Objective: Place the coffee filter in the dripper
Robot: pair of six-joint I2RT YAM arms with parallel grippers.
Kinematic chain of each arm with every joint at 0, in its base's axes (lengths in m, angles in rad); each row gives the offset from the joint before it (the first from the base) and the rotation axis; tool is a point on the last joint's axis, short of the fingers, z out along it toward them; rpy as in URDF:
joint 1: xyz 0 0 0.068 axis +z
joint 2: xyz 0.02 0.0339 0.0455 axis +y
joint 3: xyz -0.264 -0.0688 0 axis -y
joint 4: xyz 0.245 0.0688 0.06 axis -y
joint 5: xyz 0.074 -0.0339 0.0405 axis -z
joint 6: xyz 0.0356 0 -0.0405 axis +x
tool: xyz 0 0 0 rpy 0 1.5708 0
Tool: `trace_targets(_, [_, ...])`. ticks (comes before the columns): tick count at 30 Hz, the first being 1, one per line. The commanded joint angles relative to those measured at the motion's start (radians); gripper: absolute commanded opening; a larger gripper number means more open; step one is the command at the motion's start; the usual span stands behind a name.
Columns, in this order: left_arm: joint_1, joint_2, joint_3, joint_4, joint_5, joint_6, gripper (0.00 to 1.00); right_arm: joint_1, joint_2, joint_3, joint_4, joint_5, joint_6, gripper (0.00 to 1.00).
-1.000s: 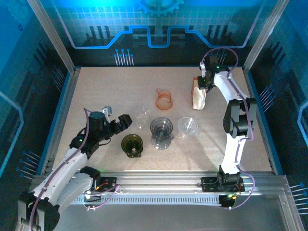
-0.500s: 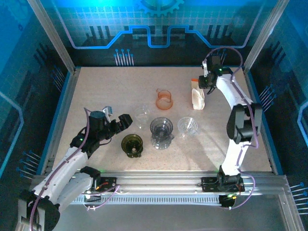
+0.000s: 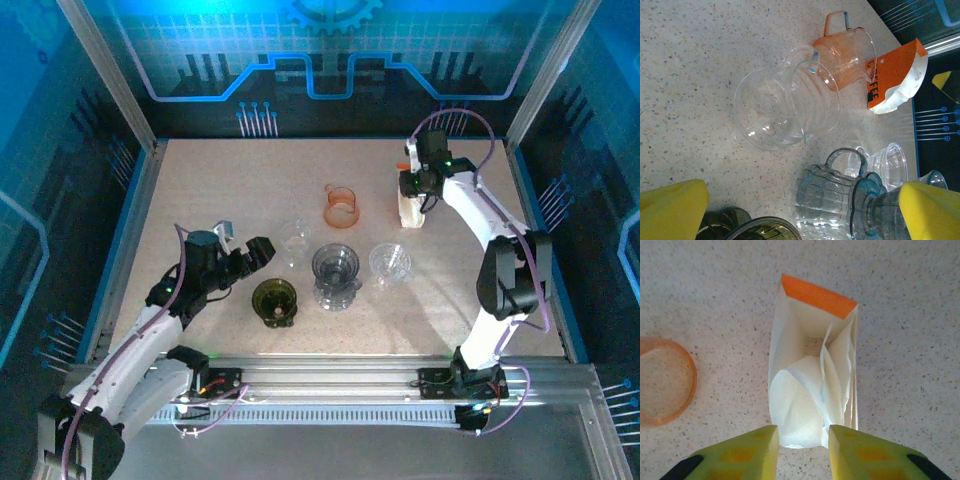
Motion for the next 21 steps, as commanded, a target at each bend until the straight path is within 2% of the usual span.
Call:
trace_targets(1, [0.006, -0.001, 0.019, -0.017, 0.012, -0.011, 0.99, 0.012, 0.03, 0.008, -0.014, 0.014, -0.01, 0.31])
trace_targets(15, [0.006, 0.013, 0.013, -0.007, 0.011, -0.012, 0.99, 0.012, 0.099, 0.017, -0.022, 0.063, -0.017, 0.3])
trace_targets(21, [0.008, 0.02, 0.012, -0.002, 0.011, -0.013, 0.99, 0.012, 0.114, 0.025, -0.024, 0.066, -0.019, 0.23])
